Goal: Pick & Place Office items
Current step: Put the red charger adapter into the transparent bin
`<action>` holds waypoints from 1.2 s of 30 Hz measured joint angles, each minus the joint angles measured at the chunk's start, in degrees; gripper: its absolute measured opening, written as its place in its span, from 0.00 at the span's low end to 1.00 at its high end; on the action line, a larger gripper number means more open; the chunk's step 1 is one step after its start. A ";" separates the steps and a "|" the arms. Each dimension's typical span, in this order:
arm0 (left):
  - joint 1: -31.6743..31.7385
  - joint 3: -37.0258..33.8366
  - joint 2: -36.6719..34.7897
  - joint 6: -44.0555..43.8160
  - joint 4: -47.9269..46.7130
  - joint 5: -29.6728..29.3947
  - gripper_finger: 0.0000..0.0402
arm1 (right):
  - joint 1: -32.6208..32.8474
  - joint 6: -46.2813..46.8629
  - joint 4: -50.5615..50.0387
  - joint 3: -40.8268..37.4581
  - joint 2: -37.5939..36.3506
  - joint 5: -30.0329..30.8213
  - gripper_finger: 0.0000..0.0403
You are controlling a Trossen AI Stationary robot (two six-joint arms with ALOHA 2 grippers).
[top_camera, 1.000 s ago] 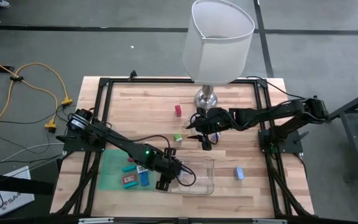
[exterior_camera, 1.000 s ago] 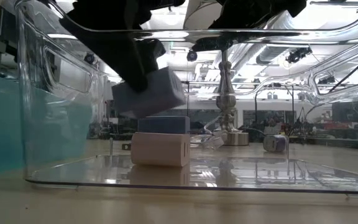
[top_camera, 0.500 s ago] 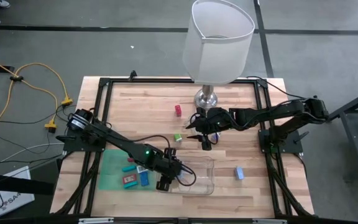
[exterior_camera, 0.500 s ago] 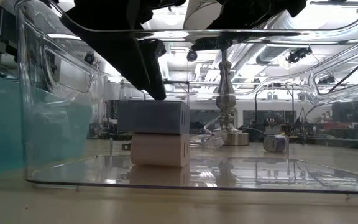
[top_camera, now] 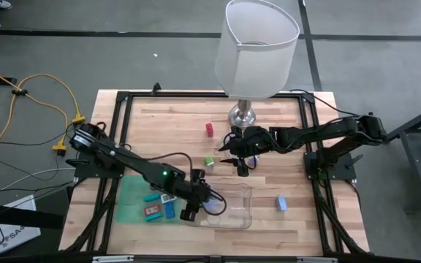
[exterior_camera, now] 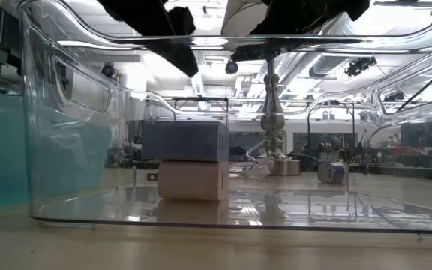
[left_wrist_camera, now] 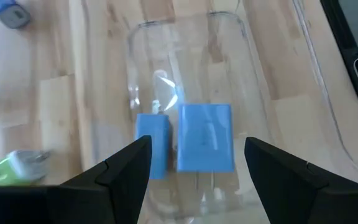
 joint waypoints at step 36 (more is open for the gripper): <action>40.01 -7.52 -9.96 20.65 -8.33 19.02 0.62 | 0.00 0.00 0.00 0.00 0.00 0.00 0.45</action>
